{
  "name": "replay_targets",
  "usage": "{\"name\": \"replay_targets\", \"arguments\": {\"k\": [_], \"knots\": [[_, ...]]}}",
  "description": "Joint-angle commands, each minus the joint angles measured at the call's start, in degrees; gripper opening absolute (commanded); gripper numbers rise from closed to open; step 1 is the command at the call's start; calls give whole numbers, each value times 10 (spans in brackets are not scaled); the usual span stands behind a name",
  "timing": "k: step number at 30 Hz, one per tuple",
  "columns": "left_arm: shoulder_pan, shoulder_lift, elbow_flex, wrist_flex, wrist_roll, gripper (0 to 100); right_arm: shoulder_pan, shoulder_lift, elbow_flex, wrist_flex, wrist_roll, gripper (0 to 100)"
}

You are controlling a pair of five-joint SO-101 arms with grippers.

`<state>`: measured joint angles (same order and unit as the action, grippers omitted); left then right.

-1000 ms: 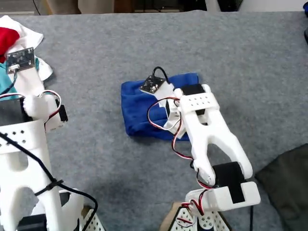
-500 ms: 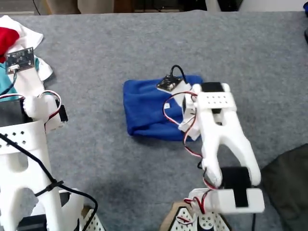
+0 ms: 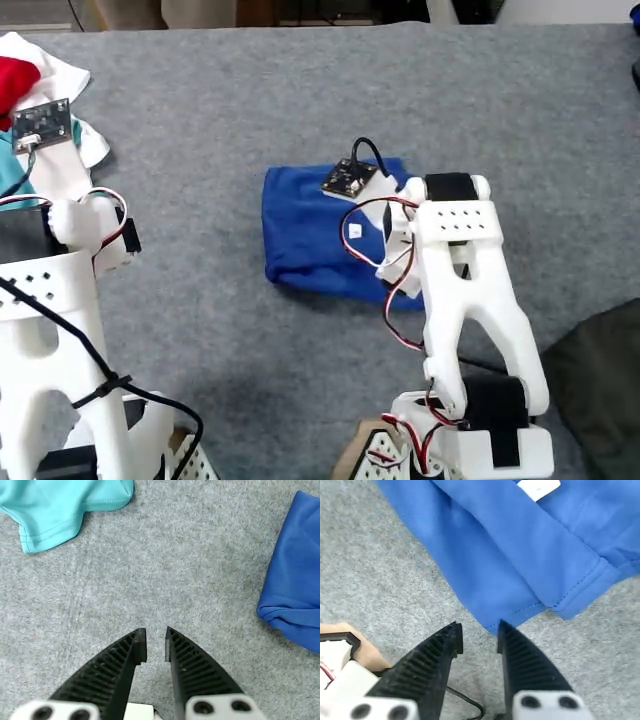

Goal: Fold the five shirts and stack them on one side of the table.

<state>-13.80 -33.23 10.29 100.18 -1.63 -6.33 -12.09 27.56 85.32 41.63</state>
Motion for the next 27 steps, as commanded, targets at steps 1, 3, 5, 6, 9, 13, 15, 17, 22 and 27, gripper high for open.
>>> {"name": "replay_targets", "arguments": {"k": [1,3,5,6,9,13,15,17,22,27], "knots": [[-1,-15,1,5,-1,84,-7,-29,-58,-1,8,157],[-1,-15,1,5,-1,84,-7,-27,-80,-18,8,158],[-1,-15,1,5,-1,84,-9,-8,-96,-47,9,158],[-1,-15,1,5,-1,83,-15,10,-106,-56,6,158],[-1,-15,1,5,-1,83,-26,97,-148,-63,1,158],[-4,-15,1,5,-1,83,-27,218,-239,-62,-28,157],[-4,-15,2,5,-1,83,-28,267,-275,-60,-33,156],[-3,-15,2,5,-1,83,-31,305,-298,-60,-36,143],[-1,-15,2,5,0,83,-30,361,-311,-60,-36,3],[-1,-15,2,5,0,83,-28,341,-317,-21,-35,5]]}}
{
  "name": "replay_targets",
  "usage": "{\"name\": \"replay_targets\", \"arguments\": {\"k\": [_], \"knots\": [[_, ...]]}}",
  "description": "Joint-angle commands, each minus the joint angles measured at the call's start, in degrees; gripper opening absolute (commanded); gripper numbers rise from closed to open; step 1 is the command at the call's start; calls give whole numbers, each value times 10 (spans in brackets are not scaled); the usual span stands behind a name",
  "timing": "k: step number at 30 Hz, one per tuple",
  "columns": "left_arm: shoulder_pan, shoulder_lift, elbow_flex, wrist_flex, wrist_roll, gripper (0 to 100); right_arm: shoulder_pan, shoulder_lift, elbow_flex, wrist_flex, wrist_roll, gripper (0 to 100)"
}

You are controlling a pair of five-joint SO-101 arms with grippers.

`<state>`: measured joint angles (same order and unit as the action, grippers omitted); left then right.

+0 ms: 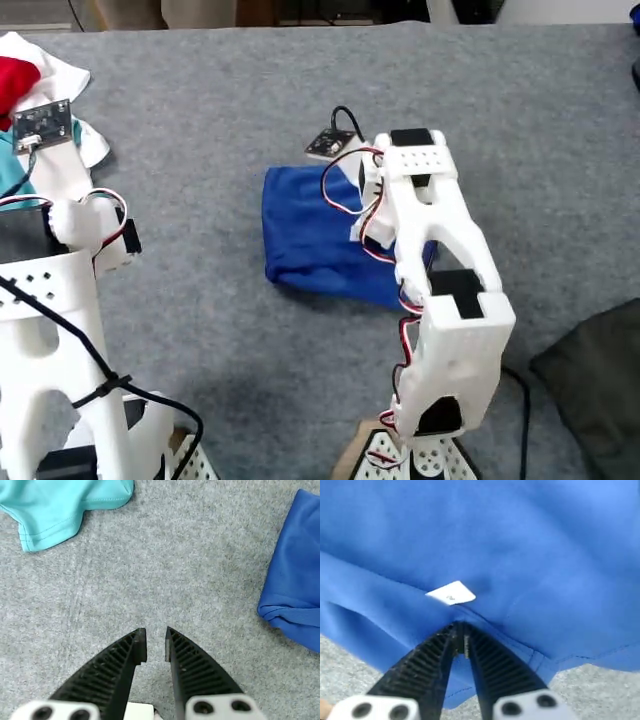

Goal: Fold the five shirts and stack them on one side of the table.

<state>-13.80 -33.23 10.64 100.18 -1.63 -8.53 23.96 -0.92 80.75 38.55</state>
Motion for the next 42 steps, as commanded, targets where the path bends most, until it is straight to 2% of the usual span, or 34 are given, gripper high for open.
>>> {"name": "replay_targets", "arguments": {"k": [1,10,16,19,25,31,42], "knots": [[-1,-15,-2,5,0,83,-6,-31,-36,33,-4,5],[-1,-15,-2,5,0,83,-6,-140,-36,97,0,5],[-4,-15,-2,5,0,83,-6,-169,-15,102,8,5],[-4,-15,-2,5,0,83,-9,-160,6,83,10,17],[-4,-15,-2,5,0,83,-22,-133,15,63,-1,159],[-5,-15,14,5,0,83,-51,-96,15,38,-20,164],[-5,-15,18,5,0,82,-59,-5,11,-7,-18,164]]}}
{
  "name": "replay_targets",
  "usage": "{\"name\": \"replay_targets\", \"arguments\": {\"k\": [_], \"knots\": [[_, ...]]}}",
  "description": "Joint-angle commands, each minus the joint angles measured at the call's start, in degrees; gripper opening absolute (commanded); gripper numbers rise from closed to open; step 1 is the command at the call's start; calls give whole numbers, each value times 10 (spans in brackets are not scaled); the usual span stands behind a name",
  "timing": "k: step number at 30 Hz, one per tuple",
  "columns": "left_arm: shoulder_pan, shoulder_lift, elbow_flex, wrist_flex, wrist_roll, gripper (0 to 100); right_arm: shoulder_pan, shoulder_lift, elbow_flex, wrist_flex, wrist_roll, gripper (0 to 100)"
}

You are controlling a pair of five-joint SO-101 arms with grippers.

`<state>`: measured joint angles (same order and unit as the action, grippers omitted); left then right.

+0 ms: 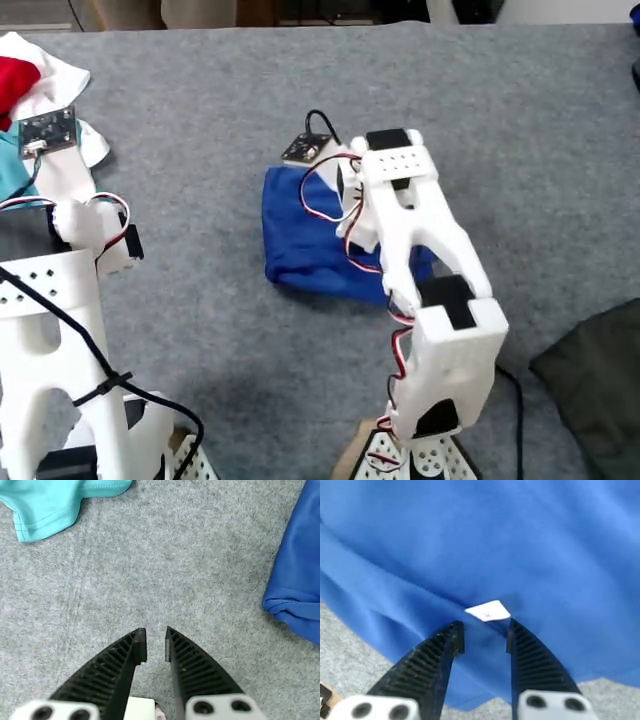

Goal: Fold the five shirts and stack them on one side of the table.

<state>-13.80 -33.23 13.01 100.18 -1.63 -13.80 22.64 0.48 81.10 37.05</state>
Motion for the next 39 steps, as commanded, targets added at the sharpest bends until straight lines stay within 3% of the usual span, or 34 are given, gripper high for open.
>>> {"name": "replay_targets", "arguments": {"k": [1,4,9,17,27,39], "knots": [[-5,-15,-6,5,0,82,-7,15,-3,-13,-1,163],[-5,-15,-6,5,0,82,-5,29,-3,-18,-1,153],[-5,-15,-6,5,0,82,-3,33,-19,-13,-4,2],[-5,-15,-6,5,-3,82,7,31,-36,16,-5,5],[-5,-15,-6,5,-2,82,63,31,-187,135,-1,5],[-5,-15,-6,5,-3,82,61,29,-262,207,25,5]]}}
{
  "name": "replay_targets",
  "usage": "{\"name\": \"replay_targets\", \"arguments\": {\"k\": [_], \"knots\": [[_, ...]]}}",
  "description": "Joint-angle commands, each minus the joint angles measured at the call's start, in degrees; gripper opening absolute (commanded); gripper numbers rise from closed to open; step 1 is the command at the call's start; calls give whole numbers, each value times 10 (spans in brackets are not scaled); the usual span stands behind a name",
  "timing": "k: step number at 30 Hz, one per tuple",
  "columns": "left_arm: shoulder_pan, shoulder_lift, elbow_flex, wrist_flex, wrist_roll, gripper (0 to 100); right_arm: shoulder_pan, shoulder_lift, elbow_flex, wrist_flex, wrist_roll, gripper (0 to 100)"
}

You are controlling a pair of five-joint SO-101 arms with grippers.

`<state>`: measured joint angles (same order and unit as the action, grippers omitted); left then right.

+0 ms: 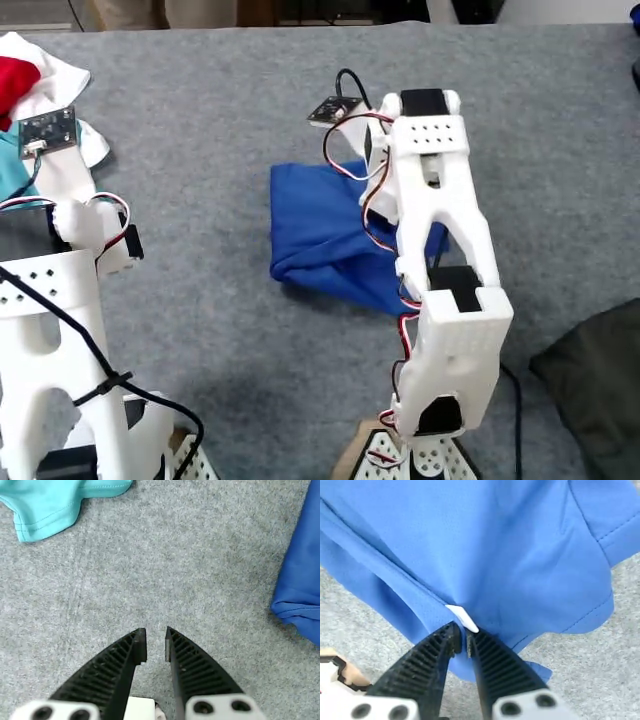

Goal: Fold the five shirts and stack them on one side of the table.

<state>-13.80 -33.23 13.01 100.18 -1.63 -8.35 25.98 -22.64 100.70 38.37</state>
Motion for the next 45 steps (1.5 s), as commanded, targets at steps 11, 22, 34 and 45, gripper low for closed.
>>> {"name": "replay_targets", "arguments": {"k": [11,22,34,45], "knots": [[-5,-15,-6,5,-2,82,5,-59,-5,12,16,5],[-5,-15,-4,5,-1,82,0,-80,44,10,26,99],[-6,-15,-2,5,-2,82,-46,-78,107,-27,23,100],[-6,-15,-2,5,-2,82,-45,-75,195,-179,-69,102]]}}
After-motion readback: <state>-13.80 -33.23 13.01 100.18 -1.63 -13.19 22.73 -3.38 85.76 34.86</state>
